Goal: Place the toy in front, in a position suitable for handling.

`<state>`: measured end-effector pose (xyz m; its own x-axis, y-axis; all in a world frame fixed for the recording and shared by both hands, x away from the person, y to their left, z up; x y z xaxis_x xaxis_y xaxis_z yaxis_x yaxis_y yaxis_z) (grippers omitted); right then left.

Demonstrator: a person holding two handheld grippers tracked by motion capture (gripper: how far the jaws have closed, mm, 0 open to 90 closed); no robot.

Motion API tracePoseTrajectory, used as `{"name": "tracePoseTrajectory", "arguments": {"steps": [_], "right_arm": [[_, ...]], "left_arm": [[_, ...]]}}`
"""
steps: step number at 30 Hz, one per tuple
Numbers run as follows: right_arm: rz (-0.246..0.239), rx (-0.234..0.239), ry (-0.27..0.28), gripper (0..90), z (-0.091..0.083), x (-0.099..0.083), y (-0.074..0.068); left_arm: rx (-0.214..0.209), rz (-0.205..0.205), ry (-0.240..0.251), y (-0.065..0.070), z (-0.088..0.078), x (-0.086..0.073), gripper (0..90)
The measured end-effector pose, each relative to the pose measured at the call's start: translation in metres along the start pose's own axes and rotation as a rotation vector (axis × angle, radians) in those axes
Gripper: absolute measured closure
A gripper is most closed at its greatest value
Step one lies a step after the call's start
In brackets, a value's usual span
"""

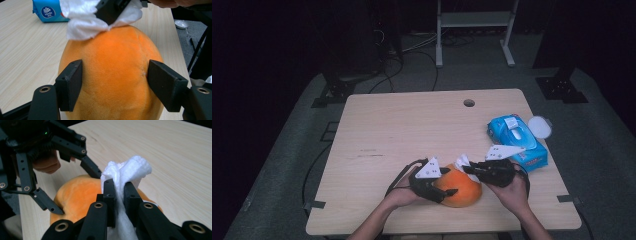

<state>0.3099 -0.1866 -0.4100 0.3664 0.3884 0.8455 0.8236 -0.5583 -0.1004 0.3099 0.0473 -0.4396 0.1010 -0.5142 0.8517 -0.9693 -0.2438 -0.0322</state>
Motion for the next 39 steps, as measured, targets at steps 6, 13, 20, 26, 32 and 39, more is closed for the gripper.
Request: {"name": "tracePoseTrajectory", "arguments": {"steps": [6, 13, 20, 26, 32, 39], "right_arm": [[-0.007, -0.002, -0.032, 82.1, -0.002, -0.003, 0.003], [0.02, 0.01, -0.039, 82.2, -0.009, -0.006, 0.01], [-0.021, 0.053, -0.015, 82.3, -0.004, 0.005, -0.008], [-0.03, 0.079, -0.048, 82.2, -0.001, 0.004, -0.008], [-0.018, 0.104, -0.067, 82.2, -0.008, 0.0, -0.001], [-0.02, 0.108, -0.068, 82.2, -0.008, 0.001, -0.002]], "left_arm": [[-0.012, -0.067, 0.001, -0.007, -0.006, 0.005, 14.4], [-0.028, -0.116, -0.026, -0.01, -0.002, -0.001, 22.8], [0.003, -0.044, -0.064, 0.001, -0.002, 0.009, 26.8], [-0.027, -0.078, -0.03, -0.005, -0.004, 0.005, 14.8], [-0.067, -0.203, -0.022, -0.016, 0.001, -0.004, 6.8], [-0.096, -0.203, -0.034, -0.012, 0.005, -0.007, 24.2]]}}
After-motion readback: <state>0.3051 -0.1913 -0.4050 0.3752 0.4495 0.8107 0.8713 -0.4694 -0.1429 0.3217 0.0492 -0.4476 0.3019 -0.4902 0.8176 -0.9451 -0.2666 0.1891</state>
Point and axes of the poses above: each handheld gripper's, and its own axes: z roughly forward along the jaws, x roughly out of its top, y roughly to its right, the point moved 1 cm from there along z, roughly forward along the jaws
